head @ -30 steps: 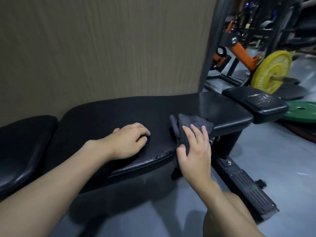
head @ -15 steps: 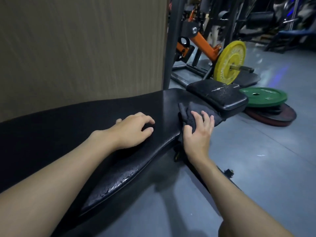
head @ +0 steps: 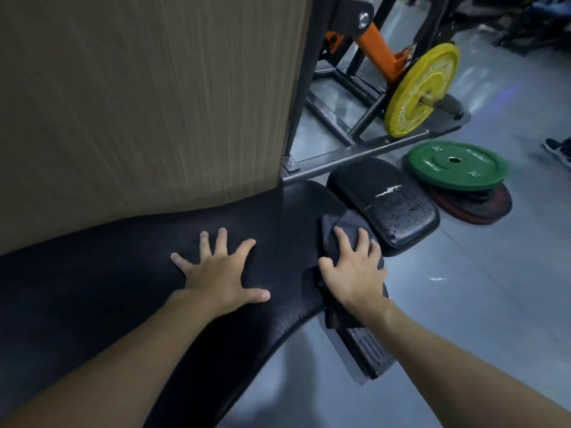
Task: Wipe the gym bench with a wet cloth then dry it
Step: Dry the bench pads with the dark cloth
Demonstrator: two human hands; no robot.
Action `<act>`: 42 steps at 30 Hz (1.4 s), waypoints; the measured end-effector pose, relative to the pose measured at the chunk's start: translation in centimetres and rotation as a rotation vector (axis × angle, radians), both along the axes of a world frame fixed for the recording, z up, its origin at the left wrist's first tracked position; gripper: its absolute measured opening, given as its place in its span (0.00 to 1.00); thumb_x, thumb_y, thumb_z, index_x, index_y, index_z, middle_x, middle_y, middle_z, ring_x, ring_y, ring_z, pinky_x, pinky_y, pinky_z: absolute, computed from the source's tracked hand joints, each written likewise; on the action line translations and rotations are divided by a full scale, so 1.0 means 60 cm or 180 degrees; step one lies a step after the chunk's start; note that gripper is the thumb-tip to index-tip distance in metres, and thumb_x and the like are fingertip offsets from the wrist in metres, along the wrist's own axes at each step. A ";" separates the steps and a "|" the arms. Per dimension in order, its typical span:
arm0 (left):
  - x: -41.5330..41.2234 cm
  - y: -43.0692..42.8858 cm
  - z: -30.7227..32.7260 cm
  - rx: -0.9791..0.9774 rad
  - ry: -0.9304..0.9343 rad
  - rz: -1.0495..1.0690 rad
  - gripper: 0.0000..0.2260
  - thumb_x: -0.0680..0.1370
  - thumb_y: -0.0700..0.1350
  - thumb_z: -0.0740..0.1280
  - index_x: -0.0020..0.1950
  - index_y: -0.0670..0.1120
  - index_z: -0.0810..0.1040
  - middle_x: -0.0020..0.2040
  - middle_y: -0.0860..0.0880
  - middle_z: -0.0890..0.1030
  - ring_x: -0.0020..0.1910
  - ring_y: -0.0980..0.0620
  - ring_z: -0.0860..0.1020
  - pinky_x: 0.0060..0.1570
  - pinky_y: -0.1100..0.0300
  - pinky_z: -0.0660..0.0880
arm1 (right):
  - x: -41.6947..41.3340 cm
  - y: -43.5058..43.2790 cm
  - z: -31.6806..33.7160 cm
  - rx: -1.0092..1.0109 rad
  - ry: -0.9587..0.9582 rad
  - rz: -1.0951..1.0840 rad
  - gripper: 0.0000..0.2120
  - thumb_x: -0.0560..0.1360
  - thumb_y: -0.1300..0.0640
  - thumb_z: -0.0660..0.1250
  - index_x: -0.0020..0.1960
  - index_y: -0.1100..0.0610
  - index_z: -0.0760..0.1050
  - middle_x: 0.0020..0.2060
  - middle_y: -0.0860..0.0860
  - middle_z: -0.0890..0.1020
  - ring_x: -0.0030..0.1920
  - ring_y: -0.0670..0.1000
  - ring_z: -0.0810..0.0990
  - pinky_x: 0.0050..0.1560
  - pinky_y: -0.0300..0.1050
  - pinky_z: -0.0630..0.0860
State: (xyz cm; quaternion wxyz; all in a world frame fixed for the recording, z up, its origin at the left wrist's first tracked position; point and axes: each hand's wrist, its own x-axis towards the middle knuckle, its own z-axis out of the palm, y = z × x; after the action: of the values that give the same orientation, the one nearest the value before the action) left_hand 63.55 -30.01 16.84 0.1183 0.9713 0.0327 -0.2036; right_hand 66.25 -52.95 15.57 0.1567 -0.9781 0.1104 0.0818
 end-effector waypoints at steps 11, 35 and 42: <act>0.069 0.021 0.020 0.0176 -0.0171 0.0378 0.43 0.62 0.74 0.69 0.72 0.65 0.57 0.64 0.54 0.58 0.68 0.51 0.56 0.69 0.39 0.57 | 0.256 0.015 0.014 -0.0385 0.0335 0.1342 0.33 0.74 0.40 0.58 0.77 0.42 0.52 0.78 0.58 0.54 0.70 0.65 0.61 0.66 0.61 0.66; -0.110 0.305 0.024 0.0120 -0.0351 0.1338 0.37 0.69 0.70 0.66 0.75 0.60 0.63 0.74 0.52 0.58 0.74 0.51 0.55 0.71 0.46 0.55 | 0.195 0.446 0.041 -0.0251 0.0914 0.3062 0.22 0.79 0.35 0.51 0.69 0.42 0.66 0.61 0.52 0.77 0.62 0.60 0.74 0.59 0.57 0.70; -0.245 0.443 0.026 0.0156 -0.0256 0.1786 0.37 0.69 0.72 0.63 0.76 0.63 0.58 0.75 0.55 0.55 0.75 0.53 0.54 0.72 0.46 0.55 | 0.109 0.654 0.033 -0.0346 0.0734 0.3585 0.24 0.79 0.35 0.49 0.72 0.40 0.64 0.66 0.50 0.74 0.65 0.59 0.72 0.62 0.58 0.67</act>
State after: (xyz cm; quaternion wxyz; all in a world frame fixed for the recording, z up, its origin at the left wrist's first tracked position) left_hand 48.85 -3.41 18.43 0.1477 0.9342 0.3005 -0.1234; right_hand 72.78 -13.70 17.57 0.0255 -0.8774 -0.4069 0.2528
